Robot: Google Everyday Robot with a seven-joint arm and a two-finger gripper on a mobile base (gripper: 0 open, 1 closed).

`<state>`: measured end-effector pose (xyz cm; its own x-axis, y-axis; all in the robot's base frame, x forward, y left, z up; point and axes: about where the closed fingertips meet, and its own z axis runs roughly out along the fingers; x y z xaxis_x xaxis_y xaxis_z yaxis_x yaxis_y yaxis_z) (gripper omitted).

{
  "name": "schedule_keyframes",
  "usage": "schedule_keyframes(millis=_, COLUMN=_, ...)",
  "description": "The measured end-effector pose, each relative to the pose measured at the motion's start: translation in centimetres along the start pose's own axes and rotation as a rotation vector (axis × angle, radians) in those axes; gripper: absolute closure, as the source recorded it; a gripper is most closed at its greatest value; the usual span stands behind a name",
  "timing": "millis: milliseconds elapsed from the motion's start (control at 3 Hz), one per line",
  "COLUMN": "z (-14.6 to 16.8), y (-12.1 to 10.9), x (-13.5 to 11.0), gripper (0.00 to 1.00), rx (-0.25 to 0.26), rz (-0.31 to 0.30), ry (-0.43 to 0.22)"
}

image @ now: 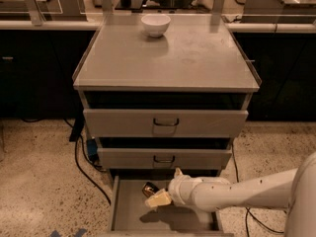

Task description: Pick orange can from bottom drawer and place on counter

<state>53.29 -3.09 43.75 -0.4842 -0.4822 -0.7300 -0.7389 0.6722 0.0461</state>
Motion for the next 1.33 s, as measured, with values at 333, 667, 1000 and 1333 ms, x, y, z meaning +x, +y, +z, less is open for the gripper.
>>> schedule_keyframes(millis=333, z=2.6, y=0.2, x=2.7, gripper=0.0, rx=-0.025, rz=0.057, ry=0.017)
schedule_keyframes(millis=667, z=7.3, y=1.4, x=6.9, gripper=0.0, rx=-0.068, rz=0.125, ry=0.048)
schedule_keyframes(millis=1000, z=7.3, y=1.4, x=7.0, gripper=0.0, rx=-0.068, rz=0.125, ry=0.048)
schedule_keyframes(millis=1333, z=10.3, y=1.7, x=7.8, gripper=0.0, rx=-0.075, rz=0.146, ry=0.012)
